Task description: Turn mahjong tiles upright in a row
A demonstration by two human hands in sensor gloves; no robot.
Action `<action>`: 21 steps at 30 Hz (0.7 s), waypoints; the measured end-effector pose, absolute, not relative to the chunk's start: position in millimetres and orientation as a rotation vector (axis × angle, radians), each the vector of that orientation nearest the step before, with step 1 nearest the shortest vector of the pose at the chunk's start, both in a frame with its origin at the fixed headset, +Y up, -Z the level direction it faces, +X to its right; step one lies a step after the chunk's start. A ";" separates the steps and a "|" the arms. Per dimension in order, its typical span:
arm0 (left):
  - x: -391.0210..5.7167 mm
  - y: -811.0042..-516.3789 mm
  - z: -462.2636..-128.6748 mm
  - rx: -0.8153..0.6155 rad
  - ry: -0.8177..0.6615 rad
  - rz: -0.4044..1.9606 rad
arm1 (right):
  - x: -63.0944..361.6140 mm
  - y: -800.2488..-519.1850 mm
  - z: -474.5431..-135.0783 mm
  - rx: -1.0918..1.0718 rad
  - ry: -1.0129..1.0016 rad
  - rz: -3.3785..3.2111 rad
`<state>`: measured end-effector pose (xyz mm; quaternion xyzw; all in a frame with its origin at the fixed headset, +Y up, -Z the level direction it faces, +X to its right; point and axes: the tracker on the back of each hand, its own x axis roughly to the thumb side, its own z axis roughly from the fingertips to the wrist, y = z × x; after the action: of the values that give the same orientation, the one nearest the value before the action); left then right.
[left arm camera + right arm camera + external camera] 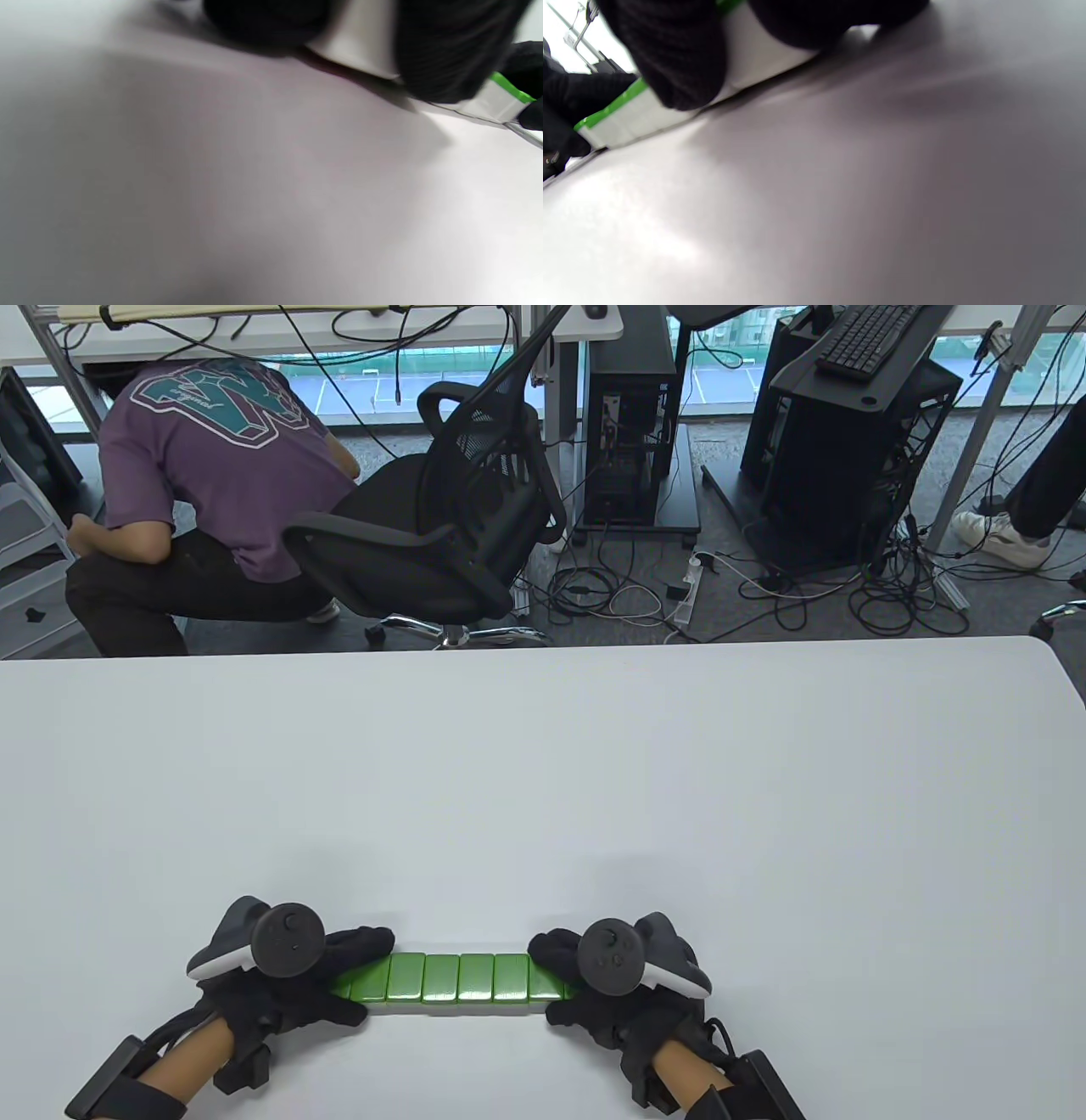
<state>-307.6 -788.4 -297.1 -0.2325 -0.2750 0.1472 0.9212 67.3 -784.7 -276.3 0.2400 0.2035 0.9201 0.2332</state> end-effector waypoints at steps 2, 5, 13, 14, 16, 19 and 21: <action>-310.4 -789.8 -303.1 -0.516 -0.552 0.368 | 74.0 -784.4 -284.0 0.591 0.577 2.466; -314.5 -797.7 -318.3 -0.679 -0.500 0.572 | 88.0 -795.4 -307.1 0.431 0.815 2.116; -321.8 -810.0 -354.7 -0.831 -0.341 0.840 | 97.2 -804.0 -331.1 0.238 0.836 1.961; -321.9 -810.4 -355.7 -0.837 -0.343 0.846 | 96.6 -803.6 -331.3 0.253 0.829 1.972; -321.8 -809.6 -356.6 -0.822 -0.339 0.846 | 95.5 -801.0 -330.4 0.270 0.795 2.012; -321.7 -807.7 -355.2 -0.791 -0.349 0.839 | 93.8 -796.6 -327.9 0.293 0.745 2.064; -320.7 -803.0 -352.9 -0.749 -0.352 0.817 | 92.1 -792.4 -326.8 0.302 0.677 2.145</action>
<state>-320.7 -803.0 -352.9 -0.3539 -0.1663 0.3856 0.8357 92.1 -792.4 -326.8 0.1205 0.2705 0.8567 0.4224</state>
